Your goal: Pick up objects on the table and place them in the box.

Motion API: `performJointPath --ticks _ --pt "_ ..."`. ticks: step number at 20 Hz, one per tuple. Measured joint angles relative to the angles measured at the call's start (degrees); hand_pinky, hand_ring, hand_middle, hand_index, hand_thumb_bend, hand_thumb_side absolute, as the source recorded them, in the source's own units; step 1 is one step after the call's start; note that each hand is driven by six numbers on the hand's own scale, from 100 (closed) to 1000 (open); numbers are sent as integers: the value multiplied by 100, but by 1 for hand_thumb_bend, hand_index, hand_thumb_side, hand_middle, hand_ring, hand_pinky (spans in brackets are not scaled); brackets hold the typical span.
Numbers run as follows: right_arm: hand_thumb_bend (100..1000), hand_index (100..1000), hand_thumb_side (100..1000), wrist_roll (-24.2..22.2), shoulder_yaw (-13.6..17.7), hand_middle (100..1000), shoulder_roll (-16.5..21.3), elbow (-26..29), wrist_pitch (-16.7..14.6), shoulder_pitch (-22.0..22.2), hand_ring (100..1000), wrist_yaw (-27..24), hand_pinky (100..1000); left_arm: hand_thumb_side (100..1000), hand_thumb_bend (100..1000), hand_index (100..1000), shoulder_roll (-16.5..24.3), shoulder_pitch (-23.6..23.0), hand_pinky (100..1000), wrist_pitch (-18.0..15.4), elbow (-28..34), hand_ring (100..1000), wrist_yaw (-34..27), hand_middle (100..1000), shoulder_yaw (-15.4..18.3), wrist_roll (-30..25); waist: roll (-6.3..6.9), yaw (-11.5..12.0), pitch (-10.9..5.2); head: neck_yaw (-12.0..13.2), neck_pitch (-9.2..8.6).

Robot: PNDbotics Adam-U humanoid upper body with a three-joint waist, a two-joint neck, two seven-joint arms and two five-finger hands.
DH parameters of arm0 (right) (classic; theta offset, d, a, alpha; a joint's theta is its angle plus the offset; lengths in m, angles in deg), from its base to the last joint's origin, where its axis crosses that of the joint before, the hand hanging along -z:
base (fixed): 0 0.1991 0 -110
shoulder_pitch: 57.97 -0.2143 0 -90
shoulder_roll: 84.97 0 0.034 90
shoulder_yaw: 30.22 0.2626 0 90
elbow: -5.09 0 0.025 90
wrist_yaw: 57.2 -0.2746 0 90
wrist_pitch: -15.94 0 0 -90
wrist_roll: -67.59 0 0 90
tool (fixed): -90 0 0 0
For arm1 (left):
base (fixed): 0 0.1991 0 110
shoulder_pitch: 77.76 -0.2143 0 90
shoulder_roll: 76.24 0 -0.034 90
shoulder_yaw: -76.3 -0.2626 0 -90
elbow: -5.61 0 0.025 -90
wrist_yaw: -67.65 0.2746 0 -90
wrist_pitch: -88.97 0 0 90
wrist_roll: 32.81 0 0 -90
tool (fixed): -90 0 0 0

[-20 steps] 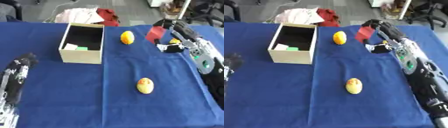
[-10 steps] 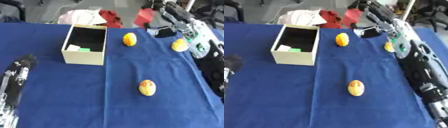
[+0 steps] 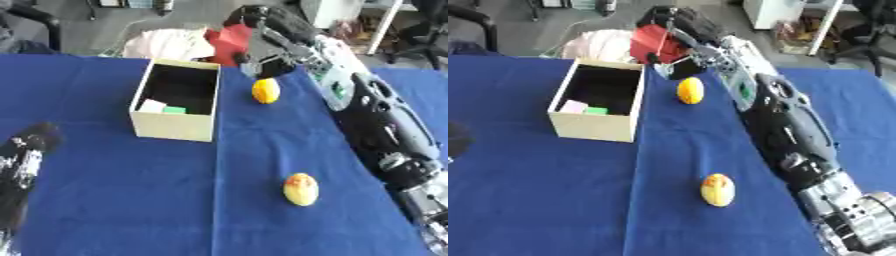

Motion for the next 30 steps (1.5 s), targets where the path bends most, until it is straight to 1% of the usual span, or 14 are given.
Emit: performJointPath --ticks 3,5,6,7,10,11,14,15,19,20,21,25,27,30 --pt "100 774 198 49 138 527 -212 -294 96 -73 583 324 772 644 108 826 0 57 885 1 19 782 -7 751 -39 -38 0 159 55 -143 -92" --pt "100 820 198 81 214 575 -333 -459 153 -84 606 521 779 643 108 826 -1 86 885 0 29 782 -15 751 -56 -56 0 222 70 -214 -145" --pt "100 860 199 94 249 625 -387 -534 180 -94 632 630 787 643 108 826 -1 91 885 0 30 782 -26 751 -58 -64 0 241 76 -245 -166" --pt "100 874 199 104 274 640 -435 -595 199 -98 641 723 790 643 108 826 -1 92 885 -1 30 782 -34 751 -60 -72 0 245 77 -264 -175" --pt "100 950 207 65 315 744 -544 -756 223 -99 706 989 814 643 109 826 -1 95 886 6 30 782 -51 751 -83 -89 0 245 77 -298 -205" --pt "100 963 210 22 315 764 -568 -804 213 -99 724 1060 822 642 110 826 -1 95 886 8 30 782 -52 751 -88 -91 0 244 77 -298 -207" --pt "100 1000 223 -210 310 820 -595 -917 140 -99 771 1204 845 642 112 826 -2 95 886 8 30 782 -53 751 -88 -92 0 224 77 -298 -208" --pt "100 1000 227 -314 297 841 -595 -932 102 -99 785 1230 853 642 112 826 -2 95 886 8 30 782 -53 751 -88 -92 0 205 77 -298 -208" --pt "100 1000 234 -648 244 915 -586 -917 -28 -115 829 1245 881 642 112 827 -2 92 886 8 30 782 -53 750 -88 -92 0 141 77 -292 -208" --pt "100 1000 277 -715 229 935 -585 -908 -60 -117 844 1228 890 642 113 827 -2 90 886 8 30 782 -53 750 -88 -92 0 124 77 -290 -208" --pt "100 1000 300 -778 208 949 -576 -884 -91 -117 854 1194 895 641 113 827 -2 87 886 8 30 782 -53 750 -88 -92 0 110 77 -288 -208" --pt "100 1000 367 -953 126 1000 -510 -715 -200 -124 906 989 924 641 114 827 -2 75 886 9 30 781 -53 750 -88 -91 0 59 76 -275 -206" --pt "100 1000 368 -1036 76 1000 -468 -624 -245 -150 918 887 932 641 116 827 -2 62 886 8 30 781 -53 750 -87 -90 0 47 75 -269 -205" --pt "100 1000 316 -1145 -10 1000 -397 -477 -323 -190 921 743 936 641 117 827 -2 32 886 8 30 781 -53 750 -85 -86 0 7 71 -261 -197"
